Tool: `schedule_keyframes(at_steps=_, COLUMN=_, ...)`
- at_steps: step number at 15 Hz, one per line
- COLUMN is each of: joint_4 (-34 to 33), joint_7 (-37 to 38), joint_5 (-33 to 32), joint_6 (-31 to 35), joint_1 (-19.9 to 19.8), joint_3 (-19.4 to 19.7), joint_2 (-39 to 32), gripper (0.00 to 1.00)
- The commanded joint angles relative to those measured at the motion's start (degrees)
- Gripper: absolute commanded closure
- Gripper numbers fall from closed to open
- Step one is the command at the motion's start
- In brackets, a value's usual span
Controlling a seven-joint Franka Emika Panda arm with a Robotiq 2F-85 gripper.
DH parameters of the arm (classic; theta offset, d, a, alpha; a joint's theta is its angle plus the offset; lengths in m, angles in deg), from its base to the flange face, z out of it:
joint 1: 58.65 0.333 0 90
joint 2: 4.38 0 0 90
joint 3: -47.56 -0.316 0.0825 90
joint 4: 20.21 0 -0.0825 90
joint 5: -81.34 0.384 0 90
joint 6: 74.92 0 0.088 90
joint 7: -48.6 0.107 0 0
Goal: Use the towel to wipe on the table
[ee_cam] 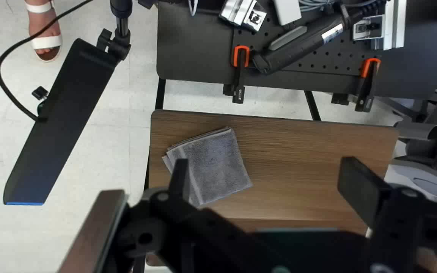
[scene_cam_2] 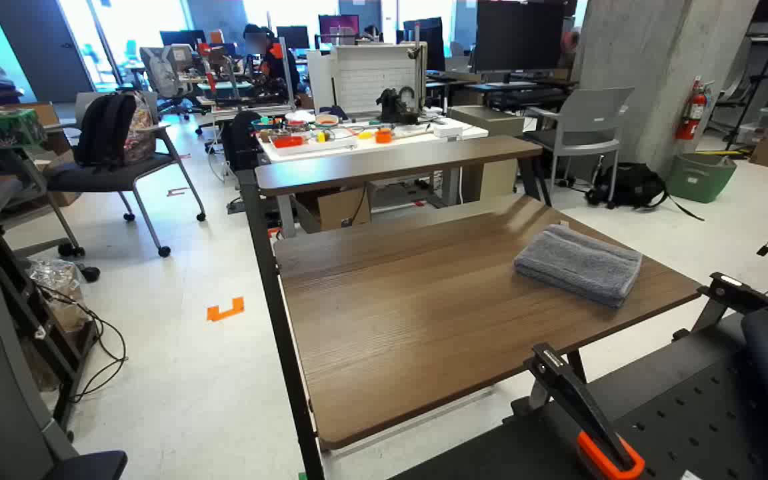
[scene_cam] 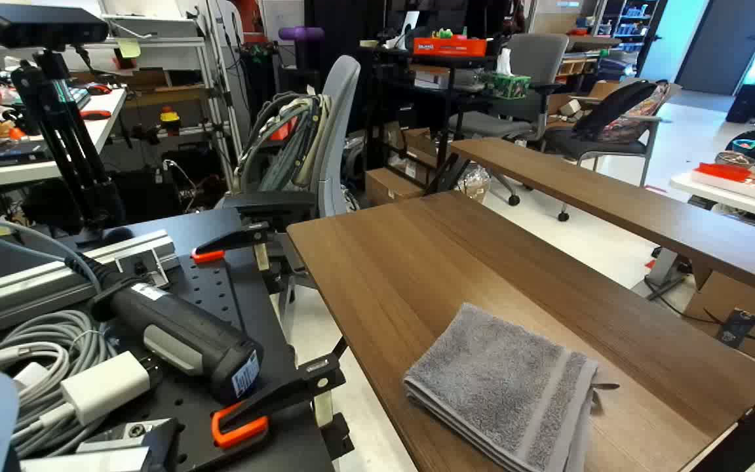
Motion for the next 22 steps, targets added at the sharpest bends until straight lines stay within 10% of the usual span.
schedule_keyframes(at_steps=1, joint_4=-0.1, joint_7=-0.6, joint_5=0.6, joint_6=0.0, joint_1=-1.2, joint_3=-1.0, joint_2=-0.3, gripper=0.00)
schedule_keyframes(at_steps=13, joint_4=-7.8, joint_7=8.1, joint_5=10.2, joint_6=2.2, joint_1=0.6, joint_3=-5.4, joint_2=-14.2, gripper=0.00)
schedule_keyframes(at_steps=22, joint_4=-8.6, joint_7=17.4, joint_5=4.9, joint_6=12.5, joint_1=-1.5, joint_3=-10.5, joint_2=-30.3, gripper=0.00)
